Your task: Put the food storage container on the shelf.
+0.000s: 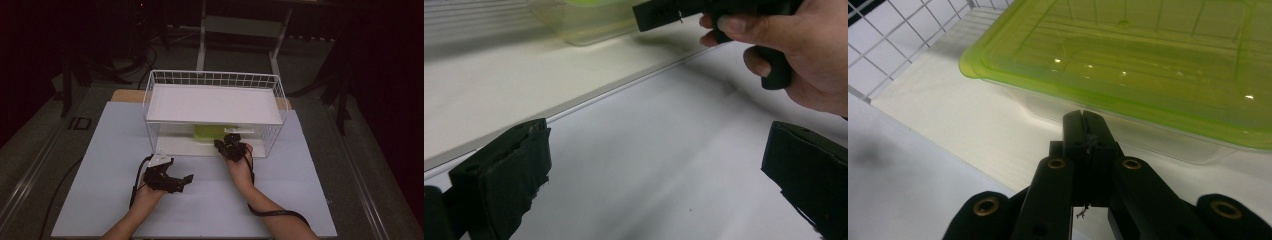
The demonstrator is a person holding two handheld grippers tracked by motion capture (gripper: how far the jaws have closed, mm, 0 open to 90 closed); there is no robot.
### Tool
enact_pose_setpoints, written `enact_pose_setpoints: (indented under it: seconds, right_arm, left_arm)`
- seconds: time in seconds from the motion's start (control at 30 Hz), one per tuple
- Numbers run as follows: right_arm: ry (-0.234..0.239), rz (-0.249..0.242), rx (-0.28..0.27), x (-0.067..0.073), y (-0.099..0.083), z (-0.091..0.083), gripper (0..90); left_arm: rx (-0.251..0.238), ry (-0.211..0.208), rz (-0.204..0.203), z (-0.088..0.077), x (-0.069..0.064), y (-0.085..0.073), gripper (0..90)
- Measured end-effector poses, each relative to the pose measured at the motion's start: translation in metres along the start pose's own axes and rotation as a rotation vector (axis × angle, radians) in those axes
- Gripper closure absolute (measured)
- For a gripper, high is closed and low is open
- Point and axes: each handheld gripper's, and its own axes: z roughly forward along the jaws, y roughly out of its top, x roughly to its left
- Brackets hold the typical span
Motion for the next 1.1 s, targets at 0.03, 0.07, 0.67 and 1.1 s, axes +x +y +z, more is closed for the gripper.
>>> enact_pose_setpoints:
  seconds: [0.03,0.07,0.67,1.1]
  right_arm:
    - [0.001,0.002,-0.003,0.000,0.000,0.001,89.8]
    - [-0.008,-0.007,-0.007,0.001,0.001,0.002,89.8]
    - [0.019,-0.045,-0.012,0.014,-0.002,-0.007,85.4]
    - [0.083,-0.095,-0.052,0.022,-0.017,-0.053,46.6]
  left_arm:
    - [-0.002,-0.002,0.001,0.000,0.000,0.000,0.1]
    - [-0.001,-0.003,0.001,0.000,0.000,0.000,0.1]
    - [-0.024,-0.004,0.003,-0.003,0.000,0.001,0.1]
    - [-0.070,-0.060,0.042,-0.011,-0.007,0.005,0.1]
